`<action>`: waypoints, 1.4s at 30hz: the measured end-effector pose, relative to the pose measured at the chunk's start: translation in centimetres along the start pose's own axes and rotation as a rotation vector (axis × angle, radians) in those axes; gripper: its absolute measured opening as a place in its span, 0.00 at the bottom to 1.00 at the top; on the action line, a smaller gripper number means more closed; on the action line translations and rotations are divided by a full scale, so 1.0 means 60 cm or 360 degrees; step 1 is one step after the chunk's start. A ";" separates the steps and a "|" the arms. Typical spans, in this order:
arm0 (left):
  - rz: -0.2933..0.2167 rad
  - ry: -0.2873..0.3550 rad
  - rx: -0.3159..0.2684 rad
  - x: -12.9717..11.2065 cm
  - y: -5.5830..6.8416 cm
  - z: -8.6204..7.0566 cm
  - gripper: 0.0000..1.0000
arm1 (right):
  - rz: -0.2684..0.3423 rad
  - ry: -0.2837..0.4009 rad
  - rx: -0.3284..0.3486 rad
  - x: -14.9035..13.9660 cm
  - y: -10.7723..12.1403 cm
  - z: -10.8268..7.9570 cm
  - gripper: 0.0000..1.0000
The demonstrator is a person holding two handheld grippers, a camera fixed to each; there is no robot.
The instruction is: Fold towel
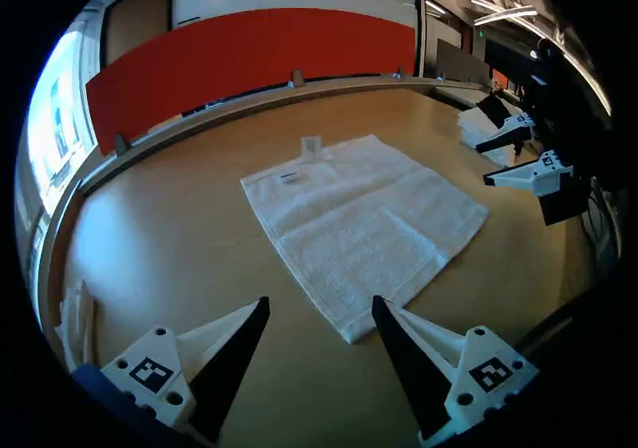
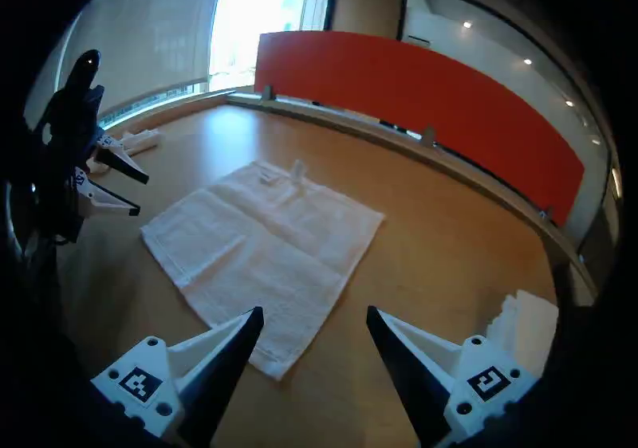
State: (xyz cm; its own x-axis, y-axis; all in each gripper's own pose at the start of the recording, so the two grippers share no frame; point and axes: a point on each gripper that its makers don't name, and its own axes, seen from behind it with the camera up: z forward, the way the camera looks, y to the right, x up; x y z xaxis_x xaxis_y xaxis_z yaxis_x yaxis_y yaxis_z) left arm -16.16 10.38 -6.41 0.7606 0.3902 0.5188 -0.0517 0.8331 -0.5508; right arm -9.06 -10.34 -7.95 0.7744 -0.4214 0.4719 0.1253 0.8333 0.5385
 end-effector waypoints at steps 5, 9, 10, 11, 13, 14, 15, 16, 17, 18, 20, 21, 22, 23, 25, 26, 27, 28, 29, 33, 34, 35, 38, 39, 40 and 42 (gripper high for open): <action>0.0005 -0.0039 -0.0016 -0.016 0.006 0.008 0.95 | 0.0008 -0.0038 0.0017 -0.023 -0.007 0.003 1.00; 0.0006 -0.0067 -0.0023 -0.027 0.010 0.013 0.95 | 0.0005 -0.0069 0.0032 -0.040 -0.014 0.004 1.00; 0.0007 -0.0074 -0.0028 -0.029 0.011 0.013 0.95 | 0.0003 -0.0077 0.0036 -0.044 -0.016 0.003 1.00; 0.0007 -0.0080 -0.0034 -0.032 0.013 0.013 0.95 | 0.0001 -0.0085 0.0041 -0.048 -0.017 0.003 1.00; 0.0010 -0.0092 -0.0044 -0.036 0.017 0.014 0.95 | -0.0002 -0.0100 0.0050 -0.056 -0.020 0.002 1.00; 0.0013 -0.0098 -0.0049 -0.038 0.019 0.014 0.95 | -0.0003 -0.0107 0.0055 -0.059 -0.021 0.001 1.00; 0.0015 -0.0105 -0.0055 -0.040 0.021 0.014 0.95 | -0.0004 -0.0115 0.0060 -0.063 -0.022 0.001 1.00; 0.0018 -0.0110 -0.0059 -0.042 0.023 0.014 0.95 | -0.0003 -0.0120 0.0064 -0.065 -0.023 0.000 1.00; 0.0020 -0.0116 -0.0064 -0.043 0.024 0.015 0.95 | -0.0003 -0.0124 0.0067 -0.068 -0.024 0.000 1.00; 0.0023 -0.0123 -0.0069 -0.045 0.027 0.015 0.95 | -0.0003 -0.0130 0.0071 -0.071 -0.025 0.000 1.00; 0.0026 -0.0139 -0.0073 -0.049 0.029 0.018 0.95 | -0.0001 -0.0140 0.0074 -0.075 -0.027 0.000 1.00; 0.0028 -0.0148 -0.0076 -0.052 0.030 0.019 0.95 | 0.0000 -0.0145 0.0076 -0.078 -0.028 0.001 1.00; 0.0030 -0.0155 -0.0080 -0.054 0.032 0.020 0.95 | 0.0007 -0.0146 0.0076 -0.078 -0.028 0.001 1.00; 0.0032 -0.0162 -0.0085 -0.056 0.034 0.021 0.95 | 0.0014 -0.0146 0.0077 -0.079 -0.029 0.002 1.00; 0.0037 -0.0171 -0.0094 -0.058 0.038 0.023 0.95 | 0.0027 -0.0148 0.0081 -0.080 -0.031 0.003 0.99; 0.0041 -0.0173 -0.0097 -0.059 0.040 0.024 0.95 | 0.0032 -0.0148 0.0085 -0.080 -0.031 0.003 0.98; 0.0044 -0.0175 -0.0101 -0.060 0.042 0.025 0.95 | 0.0038 -0.0149 0.0088 -0.081 -0.032 0.003 0.98; 0.0045 -0.0176 -0.0103 -0.060 0.044 0.025 0.95 | 0.0035 -0.0151 0.0090 -0.082 -0.032 0.003 0.98; 0.0046 -0.0176 -0.0105 -0.060 0.046 0.025 0.95 | 0.0032 -0.0152 0.0091 -0.082 -0.032 0.002 0.98; 0.0047 -0.0191 -0.0108 -0.066 0.050 0.027 0.95 | 0.0008 -0.0170 0.0104 -0.090 -0.035 0.002 0.95; 0.0049 -0.0198 -0.0105 -0.067 0.050 0.028 0.95 | 0.0005 -0.0175 0.0112 -0.091 -0.038 0.002 0.93; 0.0052 -0.0205 -0.0102 -0.069 0.050 0.028 0.95 | 0.0002 -0.0180 0.0119 -0.093 -0.040 0.003 0.92; 0.0057 -0.0227 -0.0109 -0.074 0.055 0.029 0.91 | 0.0005 -0.0189 0.0141 -0.096 -0.045 0.005 0.87; 0.0059 -0.0235 -0.0114 -0.076 0.058 0.029 0.89 | 0.0009 -0.0190 0.0148 -0.097 -0.047 0.006 0.85; 0.0063 -0.0234 -0.0111 -0.076 0.059 0.029 0.87 | 0.0014 -0.0191 0.0149 -0.097 -0.048 0.008 0.82; 0.0073 -0.0233 -0.0104 -0.075 0.060 0.029 0.80 | 0.0023 -0.0191 0.0150 -0.097 -0.048 0.010 0.76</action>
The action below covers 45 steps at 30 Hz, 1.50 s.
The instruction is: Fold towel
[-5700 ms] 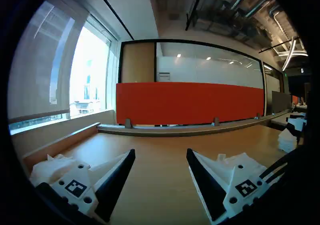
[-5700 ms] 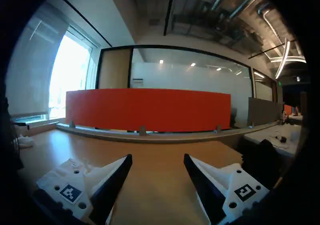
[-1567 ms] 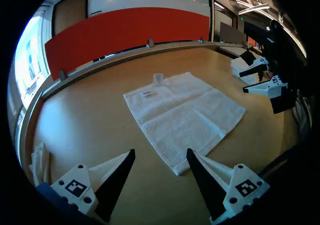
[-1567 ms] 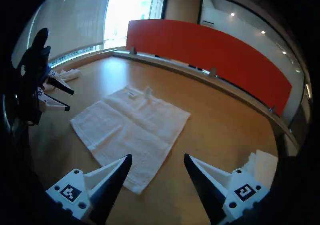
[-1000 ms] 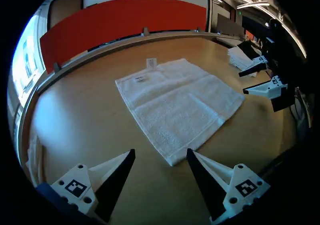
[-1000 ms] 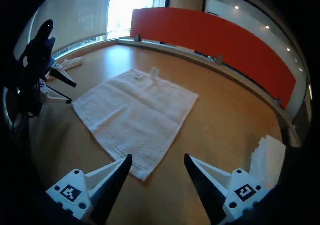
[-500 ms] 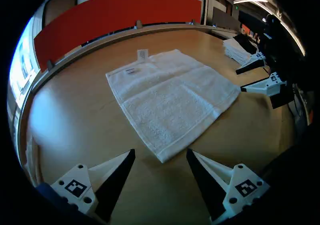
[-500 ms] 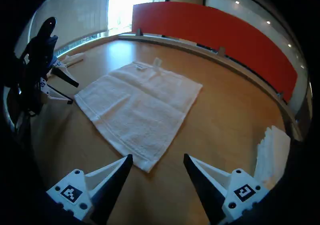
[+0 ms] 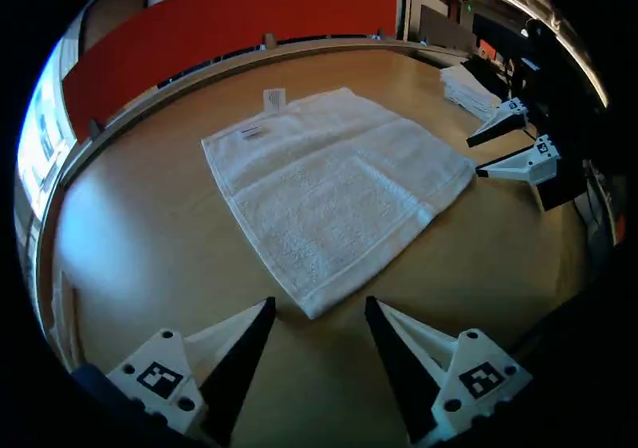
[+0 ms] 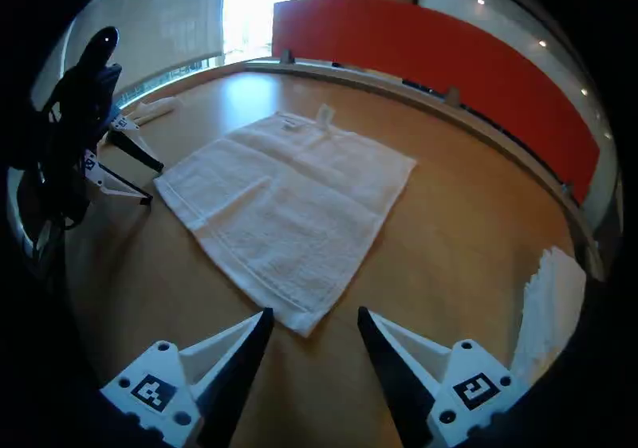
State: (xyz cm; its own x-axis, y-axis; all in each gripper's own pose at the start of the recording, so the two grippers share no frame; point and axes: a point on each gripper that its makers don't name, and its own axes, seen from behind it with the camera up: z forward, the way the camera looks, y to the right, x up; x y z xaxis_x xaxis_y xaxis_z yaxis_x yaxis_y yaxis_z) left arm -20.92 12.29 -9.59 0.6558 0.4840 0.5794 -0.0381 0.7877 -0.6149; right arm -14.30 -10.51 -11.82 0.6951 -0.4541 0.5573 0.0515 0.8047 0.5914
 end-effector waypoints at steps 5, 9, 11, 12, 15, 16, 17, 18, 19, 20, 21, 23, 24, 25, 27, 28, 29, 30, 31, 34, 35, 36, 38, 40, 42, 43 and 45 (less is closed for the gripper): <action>-0.0018 -0.0008 0.0004 0.001 0.003 0.002 0.71 | 0.0012 -0.0008 0.0008 -0.003 -0.001 0.003 0.66; -0.0022 -0.0012 0.0008 0.001 0.003 0.003 0.69 | 0.0012 -0.0009 0.0003 -0.004 0.001 0.003 0.63; -0.0020 -0.0013 0.0007 0.001 0.003 0.003 0.68 | 0.0009 -0.0011 0.0002 -0.005 0.002 0.003 0.63; -0.0019 -0.0014 0.0007 0.001 0.003 0.003 0.68 | 0.0007 -0.0012 0.0001 -0.006 0.002 0.003 0.62; -0.0017 -0.0017 0.0005 0.001 0.004 0.004 0.65 | 0.0007 -0.0021 0.0008 -0.009 0.000 0.005 0.57; -0.0015 -0.0019 0.0004 0.001 0.005 0.004 0.64 | 0.0010 -0.0022 0.0012 -0.009 -0.002 0.005 0.57; -0.0013 -0.0021 0.0004 0.001 0.006 0.004 0.62 | 0.0013 -0.0022 0.0015 -0.010 -0.003 0.005 0.56; -0.0011 -0.0023 0.0003 0.001 0.007 0.004 0.61 | 0.0016 -0.0023 0.0019 -0.010 -0.005 0.005 0.56; -0.0010 -0.0024 0.0003 0.002 0.008 0.004 0.59 | 0.0018 -0.0024 0.0025 -0.011 -0.006 0.005 0.56; -0.0009 -0.0026 0.0003 0.002 0.009 0.004 0.57 | 0.0020 -0.0026 0.0031 -0.012 -0.008 0.005 0.54; -0.0008 -0.0027 0.0003 0.002 0.010 0.005 0.57 | 0.0022 -0.0027 0.0038 -0.012 -0.010 0.006 0.52; -0.0014 -0.0028 0.0003 0.002 0.010 0.005 0.56 | 0.0023 -0.0026 0.0052 -0.013 -0.012 0.006 0.47; -0.0017 -0.0029 0.0004 0.002 0.010 0.005 0.56 | 0.0023 -0.0026 0.0060 -0.013 -0.014 0.005 0.45; -0.0020 -0.0029 0.0004 0.002 0.009 0.005 0.56 | 0.0023 -0.0025 0.0065 -0.013 -0.014 0.005 0.44; -0.0028 -0.0031 0.0003 0.002 0.008 0.005 0.55 | 0.0024 -0.0025 0.0074 -0.012 -0.016 0.005 0.41; -0.0029 -0.0033 0.0003 0.002 0.008 0.005 0.54 | 0.0025 -0.0025 0.0076 -0.012 -0.016 0.005 0.40; -0.0030 -0.0034 0.0002 0.002 0.008 0.004 0.54 | 0.0026 -0.0024 0.0078 -0.012 -0.016 0.005 0.38; -0.0031 -0.0036 0.0002 0.002 0.007 0.004 0.53 | 0.0026 -0.0024 0.0081 -0.012 -0.016 0.005 0.36; -0.0031 -0.0038 0.0002 0.002 0.007 0.004 0.53 | 0.0027 -0.0024 0.0079 -0.012 -0.015 0.005 0.34; -0.0033 -0.0044 0.0008 0.002 0.005 0.004 0.52 | 0.0030 -0.0025 0.0075 -0.013 -0.013 0.004 0.26; -0.0035 -0.0046 0.0011 0.002 0.005 0.004 0.49 | 0.0031 -0.0025 0.0074 -0.013 -0.012 0.004 0.24; -0.0037 -0.0049 0.0015 0.002 0.004 0.004 0.47 | 0.0033 -0.0025 0.0072 -0.013 -0.011 0.004 0.23; -0.0048 -0.0054 0.0026 0.003 0.001 0.004 0.42 | 0.0034 -0.0025 0.0071 -0.013 -0.011 0.004 0.22; -0.0060 -0.0060 0.0036 0.003 -0.002 0.005 0.33 | 0.0034 -0.0026 0.0070 -0.013 -0.012 0.004 0.21; -0.0071 -0.0065 0.0044 0.002 -0.006 0.005 0.29 | 0.0032 -0.0027 0.0069 -0.013 -0.012 0.004 0.20; -0.0069 -0.0067 0.0045 0.002 -0.006 0.005 0.26 | 0.0032 -0.0028 0.0069 -0.013 -0.012 0.004 0.20; -0.0066 -0.0070 0.0047 0.002 -0.008 0.005 0.23 | 0.0031 -0.0031 0.0069 -0.013 -0.012 0.004 0.19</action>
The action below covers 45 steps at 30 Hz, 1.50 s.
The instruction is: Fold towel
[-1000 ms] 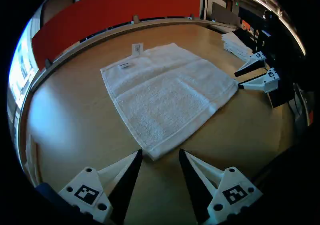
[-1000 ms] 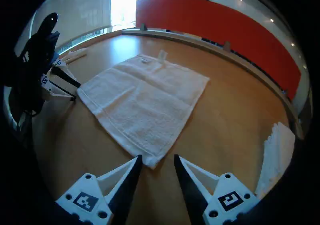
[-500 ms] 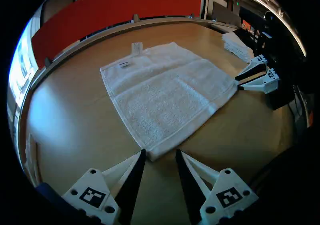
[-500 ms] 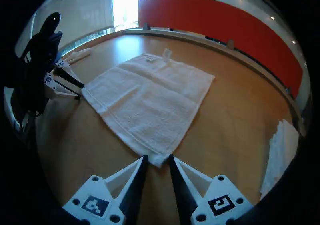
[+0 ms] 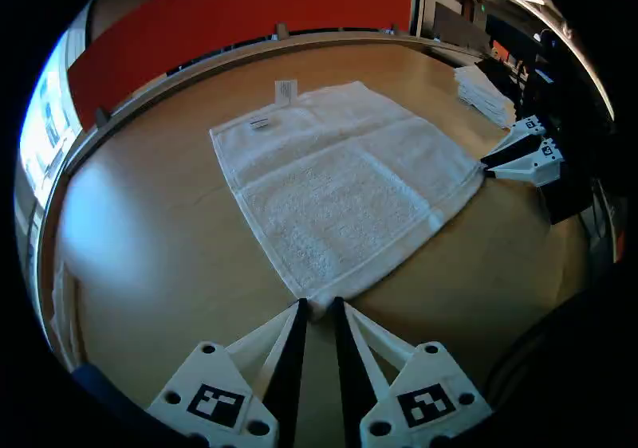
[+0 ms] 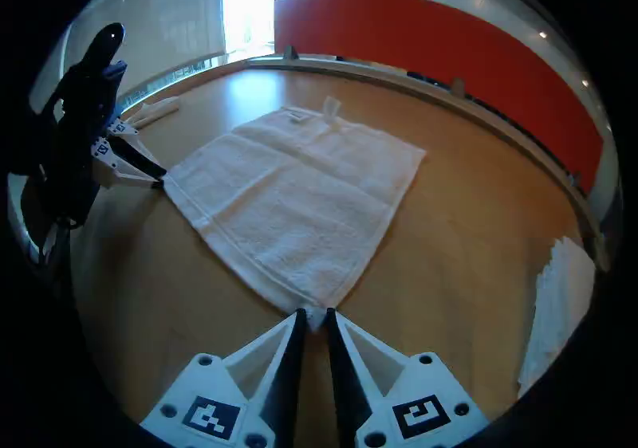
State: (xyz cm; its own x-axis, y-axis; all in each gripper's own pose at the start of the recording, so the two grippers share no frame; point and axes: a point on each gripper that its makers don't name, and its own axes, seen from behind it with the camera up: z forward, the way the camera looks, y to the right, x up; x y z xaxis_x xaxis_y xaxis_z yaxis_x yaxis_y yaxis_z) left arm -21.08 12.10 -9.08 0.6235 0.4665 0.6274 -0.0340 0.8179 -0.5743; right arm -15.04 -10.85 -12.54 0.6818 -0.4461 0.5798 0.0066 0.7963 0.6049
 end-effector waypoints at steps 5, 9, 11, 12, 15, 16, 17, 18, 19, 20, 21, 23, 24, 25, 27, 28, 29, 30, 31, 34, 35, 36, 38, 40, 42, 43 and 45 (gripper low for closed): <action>-0.0009 -0.0013 0.0012 0.001 -0.002 0.000 0.12 | 0.0000 -0.0001 -0.0001 0.003 0.000 0.000 0.17; -0.0036 -0.0015 -0.0012 0.003 0.002 -0.001 0.11 | -0.0014 0.0011 -0.0018 0.010 0.004 -0.003 0.16; -0.0047 -0.0015 -0.0025 0.004 0.003 -0.001 0.10 | -0.0019 0.0010 -0.0022 0.012 0.005 -0.004 0.16; -0.0052 -0.0014 -0.0031 0.004 0.004 -0.001 0.10 | -0.0021 0.0010 -0.0024 0.013 0.006 -0.005 0.16; -0.0056 -0.0005 -0.0026 0.009 0.003 -0.005 0.10 | -0.0013 0.0018 -0.0019 0.019 0.007 -0.009 0.16; -0.0059 -0.0002 -0.0024 0.011 0.003 -0.006 0.10 | -0.0011 0.0022 -0.0018 0.021 0.007 -0.010 0.16; -0.0062 0.0001 -0.0021 0.013 0.003 -0.008 0.10 | -0.0008 0.0026 -0.0017 0.024 0.008 -0.012 0.16; -0.0064 0.0004 -0.0019 0.015 0.003 -0.010 0.10 | -0.0006 0.0031 -0.0015 0.026 0.008 -0.013 0.16; -0.0070 0.0007 -0.0018 0.017 0.002 -0.012 0.10 | -0.0005 0.0034 -0.0015 0.029 0.008 -0.016 0.16; -0.0075 0.0009 -0.0017 0.020 0.002 -0.013 0.10 | -0.0004 0.0038 -0.0014 0.032 0.008 -0.018 0.16; -0.0082 0.0013 -0.0016 0.022 0.002 -0.016 0.10 | -0.0003 0.0041 -0.0014 0.035 0.008 -0.020 0.16; -0.0096 0.0023 -0.0012 0.029 0.000 -0.021 0.10 | -0.0006 0.0046 -0.0013 0.041 0.008 -0.026 0.16; -0.0104 0.0029 -0.0010 0.033 -0.001 -0.024 0.10 | -0.0007 0.0048 -0.0013 0.045 0.008 -0.029 0.16; -0.0112 0.0035 -0.0009 0.037 -0.002 -0.027 0.10 | -0.0009 0.0049 -0.0012 0.048 0.008 -0.032 0.16; -0.0130 0.0048 -0.0008 0.046 -0.003 -0.034 0.10 | -0.0013 0.0052 -0.0010 0.055 0.008 -0.039 0.16; -0.0137 0.0055 -0.0006 0.050 -0.004 -0.038 0.10 | -0.0015 0.0058 -0.0012 0.059 0.008 -0.043 0.16; -0.0145 0.0063 -0.0005 0.054 -0.005 -0.042 0.10 | -0.0016 0.0065 -0.0013 0.064 0.008 -0.047 0.16; -0.0152 0.0071 -0.0003 0.059 -0.007 -0.047 0.10 | -0.0017 0.0072 -0.0015 0.069 0.009 -0.051 0.16; -0.0158 0.0077 -0.0002 0.063 -0.007 -0.051 0.10 | -0.0016 0.0081 -0.0017 0.074 0.009 -0.056 0.16; -0.0179 0.0097 0.0000 0.077 -0.009 -0.066 0.10 | -0.0012 0.0109 -0.0024 0.090 0.011 -0.071 0.16; -0.0187 0.0103 0.0001 0.081 -0.009 -0.071 0.10 | -0.0010 0.0118 -0.0027 0.096 0.012 -0.076 0.16; -0.0196 0.0110 0.0001 0.086 -0.010 -0.076 0.10 | -0.0007 0.0127 -0.0030 0.101 0.013 -0.082 0.16; -0.0214 0.0121 -0.0001 0.094 -0.009 -0.086 0.10 | -0.0008 0.0142 -0.0033 0.111 0.015 -0.092 0.16; -0.0232 0.0133 -0.0002 0.102 -0.008 -0.097 0.10 | -0.0012 0.0154 -0.0037 0.120 0.016 -0.103 0.16; -0.0247 0.0143 -0.0003 0.109 -0.006 -0.108 0.10 | -0.0020 0.0162 -0.0041 0.128 0.016 -0.113 0.16; -0.0252 0.0147 -0.0003 0.112 -0.005 -0.113 0.10 | -0.0025 0.0164 -0.0043 0.131 0.017 -0.117 0.16; -0.0264 0.0156 -0.0004 0.119 -0.003 -0.124 0.10 | -0.0036 0.0169 -0.0047 0.139 0.017 -0.126 0.16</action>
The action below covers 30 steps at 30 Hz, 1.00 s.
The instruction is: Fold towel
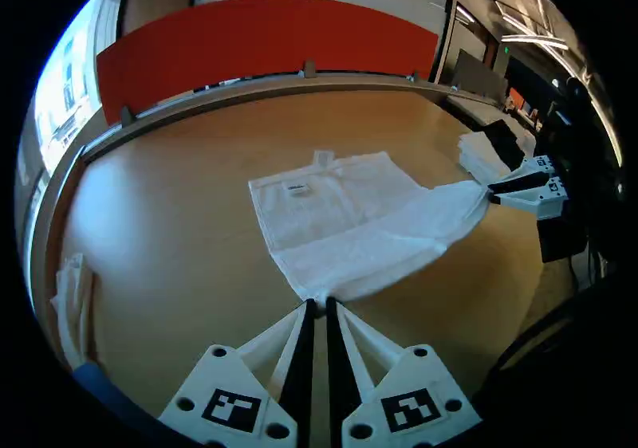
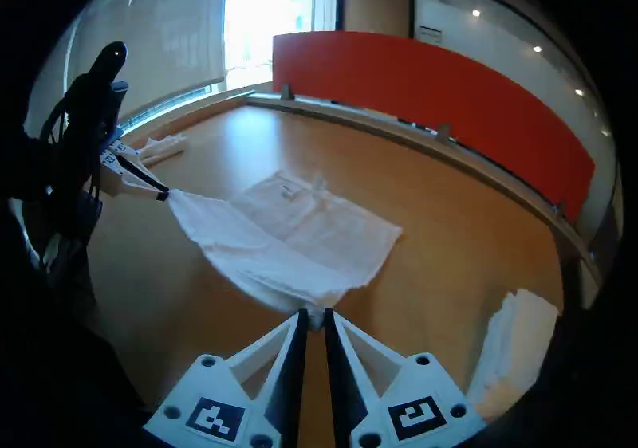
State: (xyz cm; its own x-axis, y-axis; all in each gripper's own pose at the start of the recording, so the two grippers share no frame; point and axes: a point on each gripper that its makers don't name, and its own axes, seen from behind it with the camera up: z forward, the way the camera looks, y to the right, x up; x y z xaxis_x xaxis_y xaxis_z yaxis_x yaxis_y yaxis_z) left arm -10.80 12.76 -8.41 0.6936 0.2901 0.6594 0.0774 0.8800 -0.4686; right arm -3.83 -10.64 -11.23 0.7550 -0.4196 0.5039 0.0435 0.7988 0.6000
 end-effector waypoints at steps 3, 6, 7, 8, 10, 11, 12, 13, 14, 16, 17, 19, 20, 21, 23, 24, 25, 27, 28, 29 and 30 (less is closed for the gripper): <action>-0.0018 0.0012 0.0003 0.011 0.004 -0.014 0.10 | -0.0014 0.0015 -0.0004 0.014 0.000 -0.011 0.16; -0.0040 0.0025 0.0009 0.021 0.007 -0.028 0.10 | -0.0023 0.0031 -0.0002 0.027 -0.001 -0.022 0.16; -0.0049 0.0028 0.0010 0.024 0.008 -0.033 0.10 | -0.0025 0.0033 -0.0001 0.030 0.000 -0.024 0.16; -0.0058 0.0032 0.0011 0.027 0.009 -0.037 0.10 | -0.0027 0.0035 -0.0001 0.033 0.000 -0.027 0.16; -0.0078 0.0038 0.0009 0.033 0.011 -0.046 0.10 | -0.0031 0.0038 -0.0001 0.038 0.001 -0.033 0.16; -0.0088 0.0041 0.0007 0.035 0.013 -0.050 0.10 | -0.0032 0.0039 -0.0001 0.040 0.002 -0.035 0.16; -0.0099 0.0044 0.0004 0.038 0.014 -0.055 0.10 | -0.0034 0.0039 -0.0001 0.042 0.003 -0.038 0.16; -0.0105 0.0045 0.0002 0.039 0.016 -0.058 0.10 | -0.0036 0.0040 -0.0001 0.043 0.003 -0.040 0.16; -0.0111 0.0046 0.0000 0.040 0.017 -0.062 0.10 | -0.0037 0.0040 0.0000 0.045 0.004 -0.042 0.16; -0.0120 0.0049 -0.0004 0.041 0.020 -0.069 0.10 | -0.0039 0.0041 0.0003 0.048 0.003 -0.048 0.16; -0.0121 0.0050 -0.0004 0.042 0.022 -0.072 0.10 | -0.0040 0.0041 0.0005 0.050 0.003 -0.050 0.16; -0.0124 0.0050 -0.0006 0.042 0.024 -0.078 0.10 | -0.0041 0.0042 0.0009 0.054 0.001 -0.056 0.16; -0.0125 0.0048 -0.0007 0.042 0.026 -0.081 0.10 | -0.0042 0.0042 0.0012 0.056 0.001 -0.059 0.16; -0.0126 0.0047 -0.0008 0.042 0.027 -0.084 0.10 | -0.0042 0.0043 0.0014 0.059 0.000 -0.062 0.16; -0.0134 0.0046 -0.0011 0.040 0.030 -0.089 0.10 | -0.0045 0.0041 0.0017 0.061 -0.002 -0.065 0.16; -0.0138 0.0045 -0.0013 0.039 0.032 -0.092 0.10 | -0.0047 0.0040 0.0018 0.062 -0.002 -0.068 0.16; -0.0146 0.0044 -0.0015 0.038 0.033 -0.093 0.10 | -0.0048 0.0036 0.0019 0.061 -0.003 -0.068 0.16; -0.0163 0.0043 -0.0017 0.035 0.035 -0.096 0.10 | -0.0051 0.0029 0.0022 0.059 -0.004 -0.070 0.16; -0.0171 0.0042 -0.0018 0.033 0.035 -0.095 0.10 | -0.0051 0.0027 0.0023 0.058 -0.004 -0.070 0.16; -0.0179 0.0042 -0.0018 0.032 0.036 -0.095 0.10 | -0.0052 0.0025 0.0024 0.058 -0.004 -0.069 0.16; -0.0188 0.0042 -0.0019 0.031 0.036 -0.095 0.10 | -0.0052 0.0022 0.0025 0.057 -0.004 -0.069 0.16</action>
State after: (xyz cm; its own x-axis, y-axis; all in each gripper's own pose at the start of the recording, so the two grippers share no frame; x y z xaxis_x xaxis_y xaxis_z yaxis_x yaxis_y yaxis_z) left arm -5.28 13.05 -11.55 0.6976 0.1749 0.6949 0.1680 0.9028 -0.3959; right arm 1.45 -10.48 -12.26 0.7624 -0.4392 0.4752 0.0582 0.7779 0.6257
